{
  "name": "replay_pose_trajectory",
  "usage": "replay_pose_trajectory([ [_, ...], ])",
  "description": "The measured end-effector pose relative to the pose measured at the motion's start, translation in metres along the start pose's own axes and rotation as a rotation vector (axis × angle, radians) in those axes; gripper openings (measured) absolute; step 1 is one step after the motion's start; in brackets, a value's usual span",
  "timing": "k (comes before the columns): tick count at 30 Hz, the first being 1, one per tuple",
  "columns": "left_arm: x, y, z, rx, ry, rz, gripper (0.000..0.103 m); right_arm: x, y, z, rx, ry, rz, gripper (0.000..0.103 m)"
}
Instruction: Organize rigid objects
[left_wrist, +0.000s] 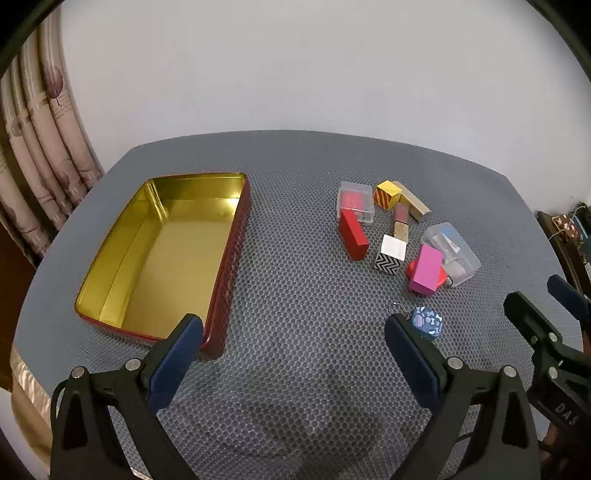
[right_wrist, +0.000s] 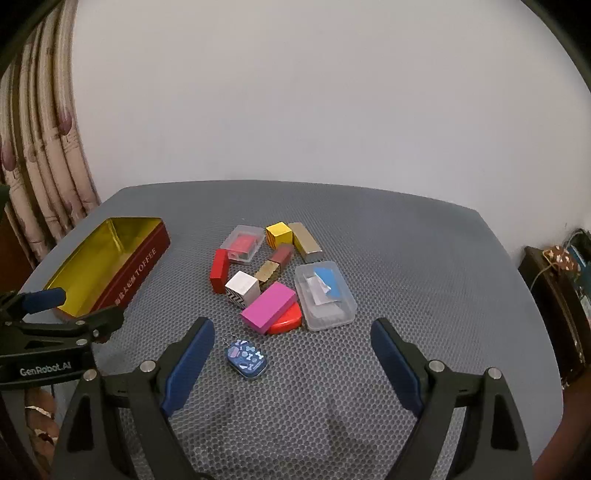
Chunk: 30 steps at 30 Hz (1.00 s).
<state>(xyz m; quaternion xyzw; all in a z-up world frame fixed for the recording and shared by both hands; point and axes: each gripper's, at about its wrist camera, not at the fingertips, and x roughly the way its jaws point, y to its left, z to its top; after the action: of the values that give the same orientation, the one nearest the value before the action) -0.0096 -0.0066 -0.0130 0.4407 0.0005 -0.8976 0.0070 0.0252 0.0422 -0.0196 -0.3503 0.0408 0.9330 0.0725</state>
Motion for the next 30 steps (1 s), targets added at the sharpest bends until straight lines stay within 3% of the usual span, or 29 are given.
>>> replay_pose_trajectory([
  [30, 0.01, -0.0073, -0.0087, 0.066, 0.047, 0.014, 0.098, 0.0058, -0.0054, -0.0027, 0.025, 0.022, 0.012, 0.089],
])
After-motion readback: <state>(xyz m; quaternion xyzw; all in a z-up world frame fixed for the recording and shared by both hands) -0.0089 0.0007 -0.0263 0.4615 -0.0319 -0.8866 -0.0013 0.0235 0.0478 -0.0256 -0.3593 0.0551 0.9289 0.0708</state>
